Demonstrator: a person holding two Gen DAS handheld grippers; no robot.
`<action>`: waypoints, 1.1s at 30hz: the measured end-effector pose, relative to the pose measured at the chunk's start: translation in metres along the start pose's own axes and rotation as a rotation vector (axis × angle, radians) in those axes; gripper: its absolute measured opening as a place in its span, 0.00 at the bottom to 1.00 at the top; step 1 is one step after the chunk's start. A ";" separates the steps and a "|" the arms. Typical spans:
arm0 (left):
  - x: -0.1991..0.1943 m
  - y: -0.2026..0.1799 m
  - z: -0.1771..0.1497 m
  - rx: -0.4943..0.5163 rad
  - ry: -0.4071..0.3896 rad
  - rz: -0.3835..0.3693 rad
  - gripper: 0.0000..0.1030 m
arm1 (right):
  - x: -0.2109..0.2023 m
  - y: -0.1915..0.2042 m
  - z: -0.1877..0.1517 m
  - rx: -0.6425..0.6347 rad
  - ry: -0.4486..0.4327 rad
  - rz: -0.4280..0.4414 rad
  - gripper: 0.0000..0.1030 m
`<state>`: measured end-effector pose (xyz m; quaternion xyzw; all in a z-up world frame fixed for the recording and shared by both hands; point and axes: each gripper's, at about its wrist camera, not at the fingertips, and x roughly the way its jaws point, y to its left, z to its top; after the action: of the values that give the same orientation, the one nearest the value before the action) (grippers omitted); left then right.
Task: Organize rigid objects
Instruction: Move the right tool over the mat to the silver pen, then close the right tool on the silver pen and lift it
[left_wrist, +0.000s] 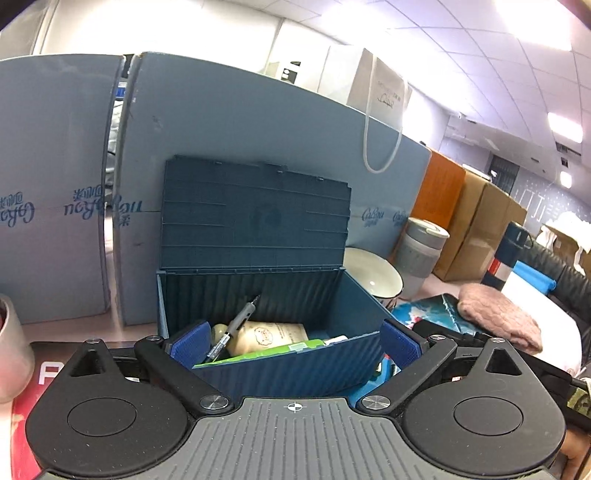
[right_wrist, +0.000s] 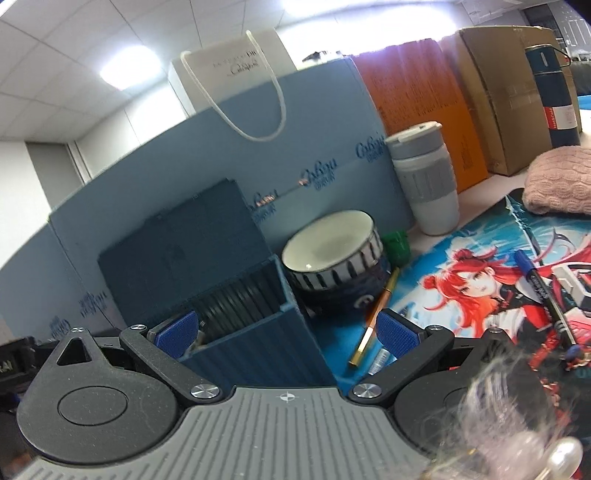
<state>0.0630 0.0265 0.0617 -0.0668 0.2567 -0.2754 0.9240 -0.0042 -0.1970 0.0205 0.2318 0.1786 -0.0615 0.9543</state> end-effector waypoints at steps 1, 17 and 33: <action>-0.001 0.001 -0.001 -0.006 -0.002 -0.004 0.97 | 0.000 -0.003 0.002 -0.002 0.006 -0.019 1.00; -0.001 0.019 0.000 -0.055 0.004 -0.034 0.97 | 0.061 -0.055 0.014 0.175 0.244 -0.202 0.98; -0.008 0.031 0.004 -0.096 -0.022 -0.039 0.97 | 0.107 -0.036 0.012 -0.097 0.269 -0.437 0.45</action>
<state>0.0744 0.0570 0.0600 -0.1191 0.2583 -0.2800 0.9169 0.0919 -0.2384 -0.0247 0.1476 0.3523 -0.2261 0.8961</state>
